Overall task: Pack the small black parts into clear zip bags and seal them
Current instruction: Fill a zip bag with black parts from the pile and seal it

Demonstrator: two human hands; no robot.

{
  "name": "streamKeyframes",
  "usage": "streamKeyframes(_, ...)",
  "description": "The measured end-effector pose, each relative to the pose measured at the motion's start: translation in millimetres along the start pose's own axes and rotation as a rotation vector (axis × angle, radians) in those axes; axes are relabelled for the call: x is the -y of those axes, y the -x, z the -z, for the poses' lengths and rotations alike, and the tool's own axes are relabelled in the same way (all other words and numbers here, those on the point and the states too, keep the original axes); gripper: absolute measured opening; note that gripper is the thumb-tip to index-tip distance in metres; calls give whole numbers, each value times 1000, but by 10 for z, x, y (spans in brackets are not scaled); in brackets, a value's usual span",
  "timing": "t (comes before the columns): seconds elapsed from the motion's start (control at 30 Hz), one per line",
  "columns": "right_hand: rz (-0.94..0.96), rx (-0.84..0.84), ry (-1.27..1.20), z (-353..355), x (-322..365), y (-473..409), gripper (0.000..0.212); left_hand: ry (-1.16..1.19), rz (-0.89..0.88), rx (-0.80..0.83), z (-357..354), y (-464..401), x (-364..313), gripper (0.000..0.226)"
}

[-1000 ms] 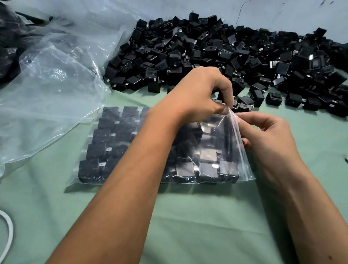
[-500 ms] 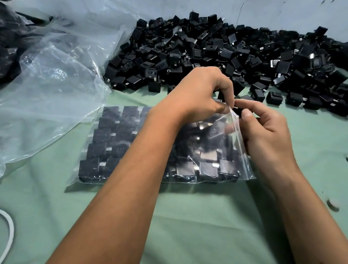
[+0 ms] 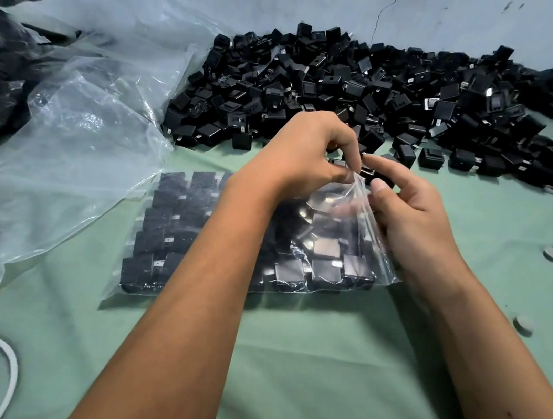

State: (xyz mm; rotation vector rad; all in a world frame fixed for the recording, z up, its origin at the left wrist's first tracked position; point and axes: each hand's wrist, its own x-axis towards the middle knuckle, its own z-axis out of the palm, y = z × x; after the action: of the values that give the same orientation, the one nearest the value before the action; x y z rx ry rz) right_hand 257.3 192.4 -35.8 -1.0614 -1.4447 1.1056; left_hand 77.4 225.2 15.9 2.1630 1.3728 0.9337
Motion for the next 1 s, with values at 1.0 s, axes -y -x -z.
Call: streamKeyframes(1.0,37,-314,632,-64,-187,-637,35,-39,24,24,49,34,6,16)
